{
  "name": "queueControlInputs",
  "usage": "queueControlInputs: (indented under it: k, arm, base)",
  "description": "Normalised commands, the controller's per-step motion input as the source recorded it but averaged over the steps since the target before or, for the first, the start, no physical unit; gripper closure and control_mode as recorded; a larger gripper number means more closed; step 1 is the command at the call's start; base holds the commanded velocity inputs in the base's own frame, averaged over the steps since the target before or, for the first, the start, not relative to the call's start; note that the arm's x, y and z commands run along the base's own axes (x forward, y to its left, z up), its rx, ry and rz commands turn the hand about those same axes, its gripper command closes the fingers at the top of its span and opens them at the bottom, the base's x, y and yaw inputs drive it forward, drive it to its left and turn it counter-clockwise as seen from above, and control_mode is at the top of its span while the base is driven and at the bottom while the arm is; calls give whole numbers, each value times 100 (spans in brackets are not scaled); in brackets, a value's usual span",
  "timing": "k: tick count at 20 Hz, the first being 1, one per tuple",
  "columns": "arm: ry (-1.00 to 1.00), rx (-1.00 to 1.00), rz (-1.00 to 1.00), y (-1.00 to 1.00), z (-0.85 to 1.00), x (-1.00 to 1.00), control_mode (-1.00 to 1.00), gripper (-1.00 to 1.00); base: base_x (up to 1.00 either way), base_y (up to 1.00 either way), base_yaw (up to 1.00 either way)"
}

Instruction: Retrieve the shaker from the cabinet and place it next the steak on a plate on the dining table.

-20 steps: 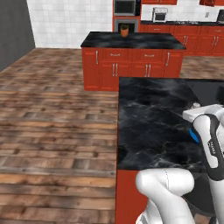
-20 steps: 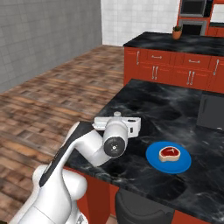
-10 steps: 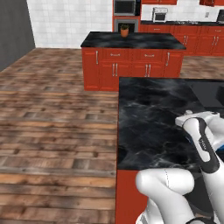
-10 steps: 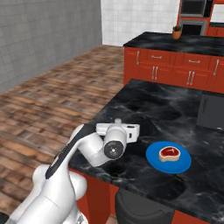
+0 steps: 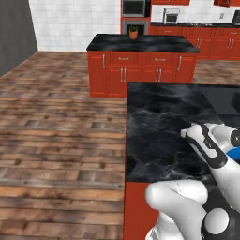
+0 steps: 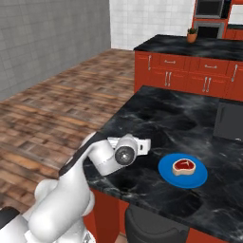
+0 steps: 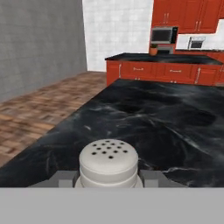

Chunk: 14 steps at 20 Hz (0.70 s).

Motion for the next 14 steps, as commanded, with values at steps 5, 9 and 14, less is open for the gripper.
queueControlInputs:
  k: [5, 9, 14]
  arm:
    - [-4, 0, 0, 0, -39, 2, -100, 100]
    - [-21, 0, -1, -8, -39, 0, -100, 100]
    - [-8, 0, -5, -12, -14, 19, -100, 100]
  base:
    - [0, 0, 0]
    - [0, 0, 0]
    - [0, 0, 0]
